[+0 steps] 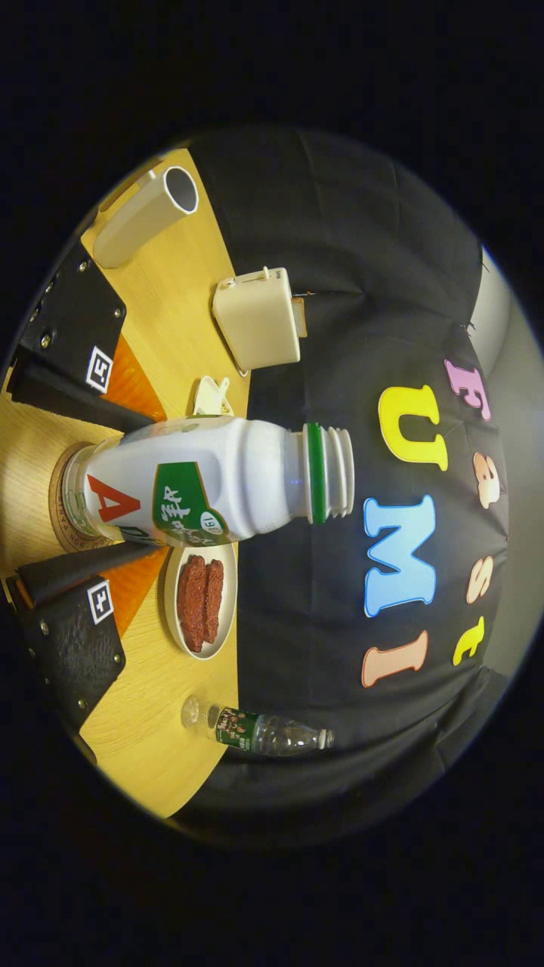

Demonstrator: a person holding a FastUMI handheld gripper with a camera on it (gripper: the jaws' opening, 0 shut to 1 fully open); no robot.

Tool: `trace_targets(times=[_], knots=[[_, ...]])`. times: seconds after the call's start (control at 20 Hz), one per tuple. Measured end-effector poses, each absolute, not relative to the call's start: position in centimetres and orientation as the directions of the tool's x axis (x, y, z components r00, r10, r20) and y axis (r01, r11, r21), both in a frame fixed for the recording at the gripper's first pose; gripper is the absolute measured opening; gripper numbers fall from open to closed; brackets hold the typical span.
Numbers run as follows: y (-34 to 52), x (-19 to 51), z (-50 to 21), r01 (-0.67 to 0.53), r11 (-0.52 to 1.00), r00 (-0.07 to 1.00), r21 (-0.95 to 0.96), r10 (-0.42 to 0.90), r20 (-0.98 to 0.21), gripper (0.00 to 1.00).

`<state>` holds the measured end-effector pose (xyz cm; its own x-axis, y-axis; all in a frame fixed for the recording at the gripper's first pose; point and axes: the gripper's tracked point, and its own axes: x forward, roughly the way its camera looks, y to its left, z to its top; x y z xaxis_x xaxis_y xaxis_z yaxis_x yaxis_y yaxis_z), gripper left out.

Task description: Take the bottle from table, then pour the juice into the cup, finally place the bottle on the coaster

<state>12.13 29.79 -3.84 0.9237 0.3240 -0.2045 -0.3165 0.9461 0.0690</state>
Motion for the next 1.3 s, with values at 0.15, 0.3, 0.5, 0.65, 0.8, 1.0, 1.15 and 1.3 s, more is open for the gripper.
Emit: trace_targets(times=[0.15, 0.3, 0.5, 0.65, 0.8, 1.0, 1.15, 1.3], knots=[[29.9, 12.2, -3.9, -0.321, 0.945, 0.924, 0.068, 0.328, -0.195, 0.77], [29.9, 12.2, -3.8, -0.319, 0.945, 0.925, 0.072, 0.327, -0.194, 0.79], [29.9, 12.1, -3.8, -0.317, 0.945, 0.926, 0.08, 0.327, -0.191, 0.79], [29.7, 12.0, -3.6, -0.314, 0.947, 0.93, 0.07, 0.321, -0.179, 0.82], [29.9, 11.7, -2.7, -0.333, 0.941, 0.93, 0.062, 0.338, -0.143, 0.99], [29.3, 10.8, 0.3, -0.328, 0.945, 0.943, 0.016, 0.328, -0.063, 0.97], [28.6, 9.6, 4.5, -0.303, 0.952, 0.951, -0.047, 0.305, 0.045, 0.97], [28.3, 7.3, 8.7, -0.265, 0.958, 0.95, -0.111, 0.279, 0.138, 0.97]])
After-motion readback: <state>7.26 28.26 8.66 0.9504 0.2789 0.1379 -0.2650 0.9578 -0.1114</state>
